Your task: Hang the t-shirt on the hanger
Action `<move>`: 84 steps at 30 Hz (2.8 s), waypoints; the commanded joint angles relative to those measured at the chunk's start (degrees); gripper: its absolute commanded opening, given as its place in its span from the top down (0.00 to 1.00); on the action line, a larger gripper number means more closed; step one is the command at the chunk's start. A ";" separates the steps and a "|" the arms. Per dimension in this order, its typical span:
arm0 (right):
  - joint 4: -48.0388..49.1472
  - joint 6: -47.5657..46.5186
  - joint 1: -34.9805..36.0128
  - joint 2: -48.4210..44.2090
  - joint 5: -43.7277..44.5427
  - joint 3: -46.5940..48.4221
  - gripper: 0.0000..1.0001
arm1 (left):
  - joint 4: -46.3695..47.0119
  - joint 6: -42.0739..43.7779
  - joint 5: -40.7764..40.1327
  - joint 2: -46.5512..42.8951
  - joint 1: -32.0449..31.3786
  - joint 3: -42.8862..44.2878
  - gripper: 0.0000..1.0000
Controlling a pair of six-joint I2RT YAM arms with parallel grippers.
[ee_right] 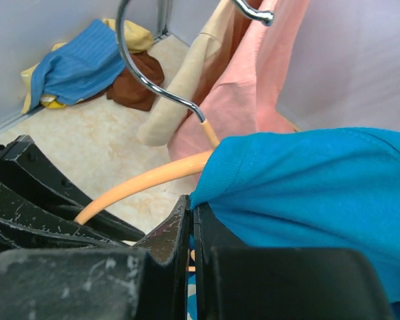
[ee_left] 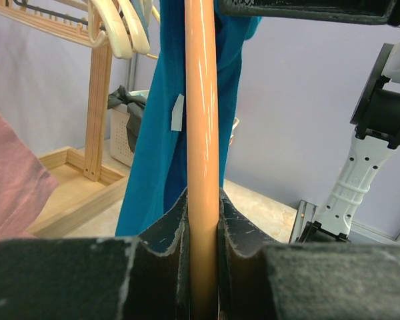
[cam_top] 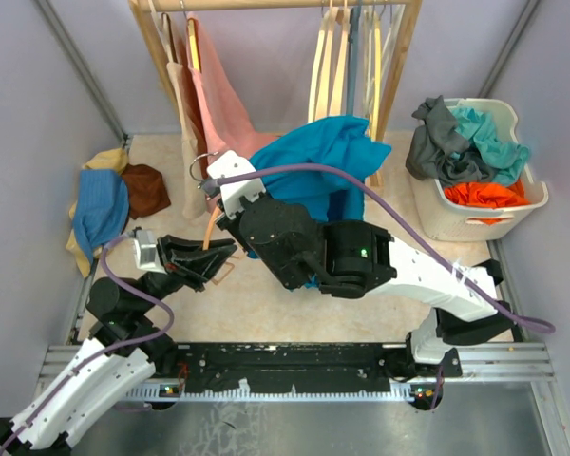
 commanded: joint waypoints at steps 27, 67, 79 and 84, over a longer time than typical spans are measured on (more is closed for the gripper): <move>-18.75 7.39 1.85 -5.35 7.65 2.73 1.00 | -7.41 5.27 8.46 0.47 -0.08 11.85 1.00; -14.28 7.97 2.61 0.28 -3.89 9.81 0.55 | 8.14 -3.12 8.39 2.23 -0.08 2.02 1.00; -9.11 7.23 3.17 -4.86 -8.75 8.08 0.52 | 9.48 -4.23 7.67 2.59 -0.08 0.71 1.00; -5.43 7.53 3.17 -7.91 -11.59 4.88 0.51 | 9.33 -4.17 7.08 2.82 -0.08 0.56 1.00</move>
